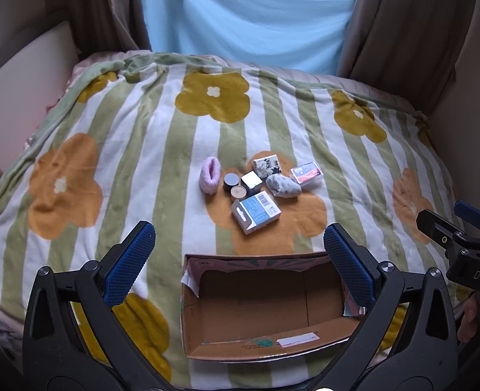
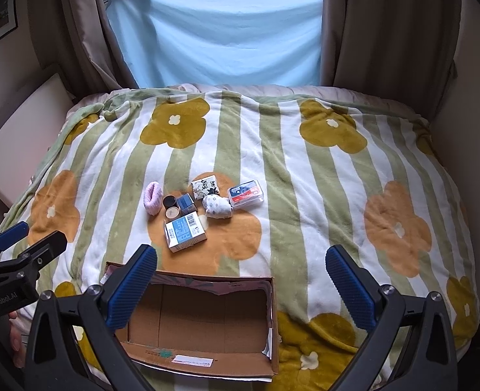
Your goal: Organize objects
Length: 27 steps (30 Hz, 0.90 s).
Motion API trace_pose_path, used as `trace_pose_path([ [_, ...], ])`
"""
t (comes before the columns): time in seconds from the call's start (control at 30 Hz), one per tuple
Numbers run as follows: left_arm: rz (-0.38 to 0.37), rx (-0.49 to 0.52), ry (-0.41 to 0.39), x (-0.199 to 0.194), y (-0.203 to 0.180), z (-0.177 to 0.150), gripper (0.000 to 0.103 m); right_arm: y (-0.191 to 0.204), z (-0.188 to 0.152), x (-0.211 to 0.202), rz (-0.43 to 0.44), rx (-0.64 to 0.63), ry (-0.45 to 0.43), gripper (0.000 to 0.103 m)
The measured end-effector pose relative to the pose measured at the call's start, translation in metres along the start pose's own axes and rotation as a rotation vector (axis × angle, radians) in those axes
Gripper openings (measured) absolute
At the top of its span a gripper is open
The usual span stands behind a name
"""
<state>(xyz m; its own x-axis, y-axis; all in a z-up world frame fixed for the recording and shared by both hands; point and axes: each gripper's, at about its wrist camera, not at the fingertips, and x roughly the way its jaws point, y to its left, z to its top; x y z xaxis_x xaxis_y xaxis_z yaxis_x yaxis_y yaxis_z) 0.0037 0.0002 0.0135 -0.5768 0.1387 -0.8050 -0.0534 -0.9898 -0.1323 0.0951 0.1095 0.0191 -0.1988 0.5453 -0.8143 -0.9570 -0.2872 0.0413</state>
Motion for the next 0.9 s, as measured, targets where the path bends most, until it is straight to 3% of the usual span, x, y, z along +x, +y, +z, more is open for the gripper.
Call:
trace_pose_path([
  [0.53, 0.009, -0.020, 0.071, 0.055, 0.017, 0.020, 0.102, -0.001, 0.020, 0.057, 0.035, 0.019, 0.076, 0.103],
  [0.9, 0.014, -0.048, 0.148, 0.126, 0.036, 0.048, 0.102, 0.001, 0.039, 0.122, 0.086, 0.073, 0.175, 0.103],
])
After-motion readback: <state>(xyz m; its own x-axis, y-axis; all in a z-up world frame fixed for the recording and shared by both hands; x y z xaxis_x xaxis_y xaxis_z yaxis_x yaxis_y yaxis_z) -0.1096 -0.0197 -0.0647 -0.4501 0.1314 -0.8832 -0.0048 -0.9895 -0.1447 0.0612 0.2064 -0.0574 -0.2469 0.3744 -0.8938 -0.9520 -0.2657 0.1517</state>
